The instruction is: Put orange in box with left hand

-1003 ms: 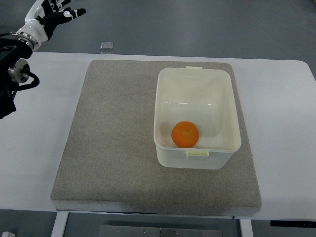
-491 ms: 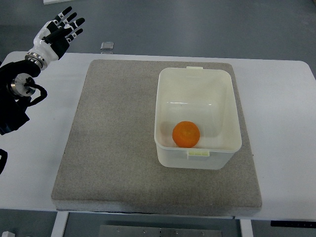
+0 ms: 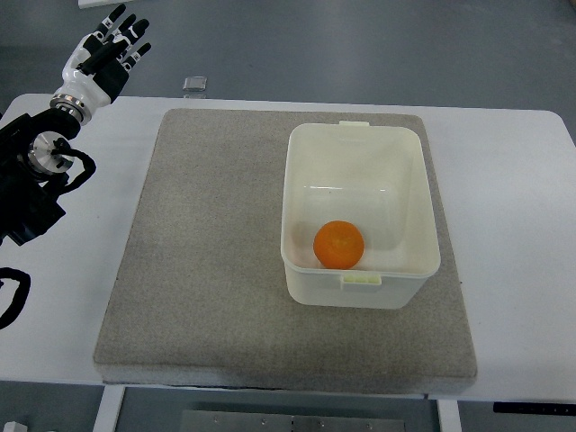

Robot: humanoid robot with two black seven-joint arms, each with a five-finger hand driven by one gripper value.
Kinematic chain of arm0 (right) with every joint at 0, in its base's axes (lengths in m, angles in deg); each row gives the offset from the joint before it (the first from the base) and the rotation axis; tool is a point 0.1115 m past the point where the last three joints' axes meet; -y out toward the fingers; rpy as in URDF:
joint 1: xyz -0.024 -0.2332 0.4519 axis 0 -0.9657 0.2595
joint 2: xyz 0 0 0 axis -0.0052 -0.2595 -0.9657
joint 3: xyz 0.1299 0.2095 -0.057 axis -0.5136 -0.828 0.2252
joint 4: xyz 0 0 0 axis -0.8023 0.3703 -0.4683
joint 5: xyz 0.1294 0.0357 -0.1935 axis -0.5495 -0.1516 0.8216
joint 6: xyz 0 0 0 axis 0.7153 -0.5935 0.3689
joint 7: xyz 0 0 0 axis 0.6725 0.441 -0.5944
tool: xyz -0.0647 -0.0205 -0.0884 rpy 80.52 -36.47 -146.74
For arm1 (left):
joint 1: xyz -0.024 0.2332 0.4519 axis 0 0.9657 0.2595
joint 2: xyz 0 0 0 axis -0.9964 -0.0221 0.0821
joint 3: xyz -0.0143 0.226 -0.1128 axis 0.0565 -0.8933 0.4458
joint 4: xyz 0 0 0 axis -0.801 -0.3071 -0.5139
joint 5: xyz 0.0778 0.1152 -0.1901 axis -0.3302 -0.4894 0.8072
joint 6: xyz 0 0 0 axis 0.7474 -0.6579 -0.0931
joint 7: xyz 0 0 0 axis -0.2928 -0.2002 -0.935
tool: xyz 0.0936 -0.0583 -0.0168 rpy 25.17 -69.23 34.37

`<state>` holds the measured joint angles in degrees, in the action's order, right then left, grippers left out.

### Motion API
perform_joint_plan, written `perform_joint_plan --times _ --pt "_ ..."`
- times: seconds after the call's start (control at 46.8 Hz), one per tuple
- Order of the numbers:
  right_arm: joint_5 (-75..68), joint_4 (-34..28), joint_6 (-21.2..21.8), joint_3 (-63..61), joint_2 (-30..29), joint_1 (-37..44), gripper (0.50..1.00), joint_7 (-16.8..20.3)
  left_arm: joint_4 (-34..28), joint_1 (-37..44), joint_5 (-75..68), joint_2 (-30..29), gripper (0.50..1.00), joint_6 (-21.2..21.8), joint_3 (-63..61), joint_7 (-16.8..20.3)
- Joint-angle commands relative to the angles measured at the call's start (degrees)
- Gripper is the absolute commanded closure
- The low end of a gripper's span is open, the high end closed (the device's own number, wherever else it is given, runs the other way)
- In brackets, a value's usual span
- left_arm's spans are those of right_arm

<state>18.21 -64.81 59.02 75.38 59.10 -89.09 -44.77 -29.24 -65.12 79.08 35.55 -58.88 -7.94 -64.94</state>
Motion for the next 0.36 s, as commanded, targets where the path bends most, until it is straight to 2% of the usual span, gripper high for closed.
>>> perform_joint_plan --times 0.0,0.342 --pt "-0.1 0.0 0.0 0.0 0.0 0.0 0.568 0.0 0.2 -0.1 -0.2 0.2 0.514 0.2 0.0 0.0" --pt "0.3 -0.9 -0.1 0.0 0.0 0.4 0.568 0.3 0.1 -0.1 -0.2 0.7 0.514 0.2 0.0 0.0"
